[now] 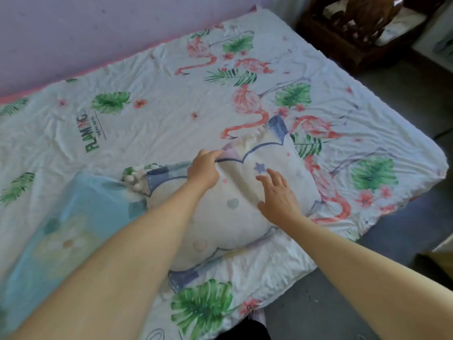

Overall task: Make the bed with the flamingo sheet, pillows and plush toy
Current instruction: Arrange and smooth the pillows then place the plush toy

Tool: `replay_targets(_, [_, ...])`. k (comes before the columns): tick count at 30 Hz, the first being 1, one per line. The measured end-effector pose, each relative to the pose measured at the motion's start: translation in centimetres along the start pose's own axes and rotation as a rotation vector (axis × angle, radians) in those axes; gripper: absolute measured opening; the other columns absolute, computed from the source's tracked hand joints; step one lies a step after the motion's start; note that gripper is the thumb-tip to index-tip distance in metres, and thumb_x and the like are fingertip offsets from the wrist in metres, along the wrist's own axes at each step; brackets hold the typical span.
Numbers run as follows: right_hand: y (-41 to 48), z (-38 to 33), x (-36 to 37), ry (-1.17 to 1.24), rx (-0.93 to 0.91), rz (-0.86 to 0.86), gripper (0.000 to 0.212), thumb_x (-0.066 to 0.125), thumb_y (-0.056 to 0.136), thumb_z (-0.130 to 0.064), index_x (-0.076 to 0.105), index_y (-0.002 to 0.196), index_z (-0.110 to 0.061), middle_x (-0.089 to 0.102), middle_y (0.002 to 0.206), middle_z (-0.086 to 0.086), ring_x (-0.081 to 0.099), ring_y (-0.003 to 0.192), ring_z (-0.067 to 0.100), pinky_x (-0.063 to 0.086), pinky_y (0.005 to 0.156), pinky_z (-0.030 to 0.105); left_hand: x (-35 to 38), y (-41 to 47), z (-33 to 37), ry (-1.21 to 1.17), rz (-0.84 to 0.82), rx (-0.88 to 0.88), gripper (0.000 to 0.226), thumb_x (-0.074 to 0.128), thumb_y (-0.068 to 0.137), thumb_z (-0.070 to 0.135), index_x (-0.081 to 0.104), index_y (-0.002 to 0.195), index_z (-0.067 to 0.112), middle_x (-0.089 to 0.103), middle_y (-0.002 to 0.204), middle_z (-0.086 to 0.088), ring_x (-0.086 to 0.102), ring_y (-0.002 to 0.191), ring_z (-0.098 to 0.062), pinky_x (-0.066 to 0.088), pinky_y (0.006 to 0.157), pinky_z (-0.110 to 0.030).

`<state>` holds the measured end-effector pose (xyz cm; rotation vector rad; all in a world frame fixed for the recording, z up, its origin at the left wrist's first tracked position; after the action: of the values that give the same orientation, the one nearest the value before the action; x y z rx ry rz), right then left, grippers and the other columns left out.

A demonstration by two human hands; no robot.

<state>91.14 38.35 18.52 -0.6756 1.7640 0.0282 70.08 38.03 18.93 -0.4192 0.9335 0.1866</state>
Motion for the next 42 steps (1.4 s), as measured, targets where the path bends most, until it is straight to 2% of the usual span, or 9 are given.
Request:
replay_targets(3, [0.8, -1.6, 2.4, -0.014, -0.036, -0.075, 0.069, 0.057, 0.085, -0.017, 0.024, 0.145, -0.027, 0.003, 0.159, -0.001, 0.001, 0.147, 0.020, 0.030, 0.109, 0.041, 2.1, -1.9, -3.6, 0.024, -0.033, -0.050, 0.063, 0.046, 0.082, -0.004, 0.047, 0.138, 0.025, 0.039, 0.143, -0.008, 0.043, 0.129, -0.028, 0.039, 0.105, -0.041])
replay_targets(7, [2.1, -3.8, 5.1, -0.007, -0.098, -0.159, 0.067, 0.053, 0.091, -0.020, 0.018, 0.148, -0.029, 0.001, 0.160, -0.002, -0.003, 0.148, 0.021, 0.027, 0.114, 0.041, 3.7, -5.0, -9.0, -0.096, -0.030, -0.209, 0.071, 0.049, 0.079, -0.009, 0.040, 0.143, 0.021, 0.035, 0.145, -0.009, 0.040, 0.132, -0.027, 0.035, 0.108, -0.036])
replay_targets(16, [4.2, -10.4, 9.6, -0.069, -0.279, -0.264, 0.063, 0.040, 0.098, -0.042, 0.011, 0.152, -0.026, -0.002, 0.160, -0.003, -0.004, 0.148, 0.019, 0.023, 0.115, 0.040, 4.2, -8.9, -15.5, -0.076, 0.108, -0.303, 0.064, 0.058, 0.086, 0.006, 0.036, 0.145, 0.015, 0.036, 0.149, -0.011, 0.033, 0.138, -0.024, 0.028, 0.113, -0.034])
replay_targets(22, [7.5, -13.7, 8.3, 0.049, -0.355, -0.035, 0.066, 0.042, 0.097, -0.038, 0.007, 0.152, -0.026, 0.001, 0.161, -0.005, -0.003, 0.148, 0.015, 0.009, 0.118, 0.037, 3.3, -7.4, -15.0, 0.065, 0.252, -0.296, 0.060, 0.051, 0.095, 0.023, 0.025, 0.149, 0.015, 0.018, 0.157, -0.009, 0.014, 0.146, -0.027, 0.016, 0.118, -0.043])
replay_targets(27, [10.0, -14.1, 9.7, 0.047, -0.482, -0.074, 0.068, 0.043, 0.098, -0.030, 0.002, 0.152, -0.024, -0.005, 0.160, -0.005, -0.010, 0.147, 0.015, 0.002, 0.120, 0.045, 4.8, -5.0, -14.3, 0.151, 0.262, -0.403, 0.059, 0.040, 0.100, 0.029, 0.015, 0.151, 0.015, 0.007, 0.160, -0.007, 0.006, 0.147, -0.027, 0.009, 0.118, -0.047])
replay_targets(30, [12.1, -12.5, 10.0, 0.063, -0.541, 0.037, 0.069, 0.043, 0.097, -0.027, 0.002, 0.152, -0.020, -0.006, 0.160, -0.002, -0.011, 0.147, 0.017, -0.001, 0.118, 0.043, 5.6, -3.3, -14.5, 0.135, 0.448, -0.390, 0.060, 0.049, 0.096, 0.021, 0.025, 0.148, 0.007, 0.015, 0.158, -0.013, 0.015, 0.145, -0.035, 0.020, 0.114, -0.055])
replay_targets(33, [14.1, -10.9, 11.6, 0.081, -0.630, 0.180, 0.065, 0.038, 0.097, -0.032, 0.009, 0.153, -0.017, -0.003, 0.160, 0.001, -0.006, 0.148, 0.019, 0.000, 0.118, 0.043, 6.5, -1.5, -15.6, 0.155, 0.610, -0.414, 0.061, 0.043, 0.096, 0.024, 0.018, 0.151, 0.011, 0.011, 0.159, -0.008, 0.009, 0.146, -0.032, 0.012, 0.115, -0.053])
replay_targets(38, [17.7, -3.5, 24.0, -0.340, -0.603, -0.130, 0.068, 0.016, 0.095, -0.052, 0.005, 0.152, -0.017, 0.001, 0.161, 0.004, -0.002, 0.148, 0.018, -0.002, 0.118, 0.050, 19.7, 0.9, -19.4, 0.307, 0.236, -0.454, 0.067, 0.029, 0.092, 0.046, 0.025, 0.149, 0.011, 0.021, 0.157, -0.008, 0.020, 0.145, -0.026, 0.022, 0.113, -0.055])
replay_targets(42, [19.6, -2.2, 28.0, -0.379, -0.621, -0.048, 0.068, 0.015, 0.095, -0.051, 0.006, 0.151, -0.014, 0.008, 0.160, 0.006, 0.004, 0.148, 0.018, -0.002, 0.117, 0.047, 23.3, 2.9, -21.6, 0.395, 0.277, -0.480, 0.067, 0.032, 0.091, 0.044, 0.025, 0.149, 0.010, 0.020, 0.157, -0.010, 0.018, 0.146, -0.023, 0.018, 0.116, -0.050])
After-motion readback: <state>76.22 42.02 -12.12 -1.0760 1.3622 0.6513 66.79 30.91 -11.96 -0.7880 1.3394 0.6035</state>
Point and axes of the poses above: each hand's wrist, its own y-axis towards the middle knuckle, its own x-axis out of the palm, z = x × y, the point moved 3 cm from there along y, towards the middle knuckle
